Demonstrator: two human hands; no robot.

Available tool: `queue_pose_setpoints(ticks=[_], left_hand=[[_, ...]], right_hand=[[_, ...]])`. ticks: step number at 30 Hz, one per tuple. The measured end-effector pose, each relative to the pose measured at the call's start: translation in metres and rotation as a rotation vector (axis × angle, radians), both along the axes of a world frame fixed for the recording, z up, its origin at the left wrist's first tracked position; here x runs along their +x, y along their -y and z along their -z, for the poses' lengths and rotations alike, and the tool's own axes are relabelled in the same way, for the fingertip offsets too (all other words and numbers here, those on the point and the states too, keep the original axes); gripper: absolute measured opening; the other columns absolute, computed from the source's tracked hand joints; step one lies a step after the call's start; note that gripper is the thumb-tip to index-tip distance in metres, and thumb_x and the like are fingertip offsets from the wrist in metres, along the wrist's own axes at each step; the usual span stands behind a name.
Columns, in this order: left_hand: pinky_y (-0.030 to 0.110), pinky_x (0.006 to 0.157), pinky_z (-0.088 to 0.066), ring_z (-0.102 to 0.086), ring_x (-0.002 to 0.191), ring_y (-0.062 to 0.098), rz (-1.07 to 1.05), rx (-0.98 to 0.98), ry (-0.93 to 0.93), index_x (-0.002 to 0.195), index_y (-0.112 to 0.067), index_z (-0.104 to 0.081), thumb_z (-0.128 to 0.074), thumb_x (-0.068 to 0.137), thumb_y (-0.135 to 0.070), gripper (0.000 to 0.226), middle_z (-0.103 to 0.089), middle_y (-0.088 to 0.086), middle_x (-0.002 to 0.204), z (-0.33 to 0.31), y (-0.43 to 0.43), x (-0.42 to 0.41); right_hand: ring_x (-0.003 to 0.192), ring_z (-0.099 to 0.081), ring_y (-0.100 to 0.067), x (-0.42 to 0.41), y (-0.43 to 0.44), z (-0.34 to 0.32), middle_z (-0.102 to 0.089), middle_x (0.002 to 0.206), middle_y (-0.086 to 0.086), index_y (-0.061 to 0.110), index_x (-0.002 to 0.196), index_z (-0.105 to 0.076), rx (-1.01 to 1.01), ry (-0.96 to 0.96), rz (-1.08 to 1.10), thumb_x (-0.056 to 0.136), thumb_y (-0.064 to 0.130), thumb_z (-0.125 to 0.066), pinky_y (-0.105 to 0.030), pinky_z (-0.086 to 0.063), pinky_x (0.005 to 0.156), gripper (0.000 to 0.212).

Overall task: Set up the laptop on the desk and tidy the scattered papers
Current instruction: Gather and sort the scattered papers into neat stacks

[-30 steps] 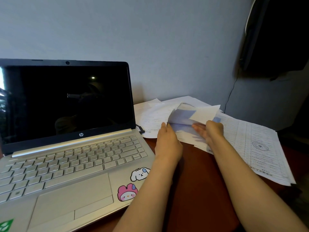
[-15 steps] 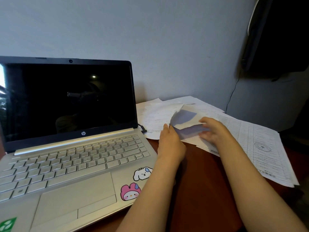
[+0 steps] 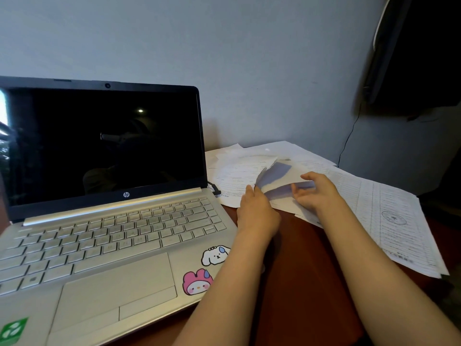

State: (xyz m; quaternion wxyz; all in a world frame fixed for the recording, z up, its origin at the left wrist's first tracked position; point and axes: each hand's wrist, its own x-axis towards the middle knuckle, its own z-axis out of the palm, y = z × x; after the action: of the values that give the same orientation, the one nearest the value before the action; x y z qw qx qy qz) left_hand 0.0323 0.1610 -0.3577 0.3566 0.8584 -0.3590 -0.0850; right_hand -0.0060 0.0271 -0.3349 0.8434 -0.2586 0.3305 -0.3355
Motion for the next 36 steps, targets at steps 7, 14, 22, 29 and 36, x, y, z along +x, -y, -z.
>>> queue_pose_setpoints(ticks=[7, 14, 22, 29, 36], left_hand=[[0.039, 0.11, -0.031, -0.028, 0.137, 0.032, 0.003, -0.033, -0.018, 0.144, -0.001, -0.021, -0.04, 0.087, 0.0, 0.06, -0.016, 0.013, 0.154, 0.0, -0.001, 0.001], [0.038, 0.104, -0.034, -0.036, 0.129, 0.033, -0.002, -0.086, -0.037, 0.137, 0.001, -0.032, -0.04, 0.085, 0.002, 0.053, -0.029, 0.014, 0.147, 0.002, 0.0, 0.003], [0.017, 0.077, -0.032, -0.047, 0.117, 0.026, -0.034, -0.236, -0.006, 0.125, 0.0, -0.045, -0.037, 0.086, 0.006, 0.041, -0.046, 0.01, 0.131, -0.003, -0.004, 0.0], [0.021, 0.056, -0.027, -0.046, 0.087, 0.026, -0.067, -0.349, 0.041, 0.097, -0.003, -0.055, -0.037, 0.078, 0.009, 0.029, -0.053, 0.003, 0.09, -0.004, -0.004, 0.001], [0.026, 0.086, -0.041, -0.056, 0.112, 0.026, -0.109, -0.378, 0.037, 0.121, -0.015, -0.065, -0.04, 0.086, 0.0, 0.045, -0.067, 0.009, 0.117, -0.012, -0.009, -0.002]], right_hand=[[0.072, -0.051, -0.021, 0.031, -0.009, 0.011, -0.051, 0.095, -0.014, -0.004, 0.107, -0.051, -0.366, -0.217, -0.153, 0.096, 0.001, -0.044, -0.03, -0.049, 0.083, 0.014], [0.116, -0.051, -0.038, 0.038, 0.004, 0.013, -0.058, 0.109, -0.019, -0.001, 0.12, -0.05, -0.476, -0.425, 0.025, 0.089, -0.015, -0.033, -0.045, -0.047, 0.087, 0.039], [0.119, -0.049, -0.035, -0.008, 0.033, 0.0, -0.051, 0.127, -0.016, 0.0, 0.13, -0.045, -0.483, -0.65, 0.077, 0.092, -0.009, -0.032, -0.046, -0.042, 0.098, 0.041], [0.1, -0.057, -0.036, -0.047, 0.033, -0.013, -0.055, 0.097, -0.021, -0.002, 0.101, -0.044, -0.571, -0.901, -0.105, 0.089, -0.011, -0.034, -0.032, -0.055, 0.073, 0.019], [0.112, -0.053, -0.039, -0.05, 0.023, -0.007, -0.055, 0.119, -0.025, -0.008, 0.127, -0.043, -0.691, -0.916, -0.125, 0.091, 0.0, -0.052, -0.045, -0.044, 0.09, 0.037]])
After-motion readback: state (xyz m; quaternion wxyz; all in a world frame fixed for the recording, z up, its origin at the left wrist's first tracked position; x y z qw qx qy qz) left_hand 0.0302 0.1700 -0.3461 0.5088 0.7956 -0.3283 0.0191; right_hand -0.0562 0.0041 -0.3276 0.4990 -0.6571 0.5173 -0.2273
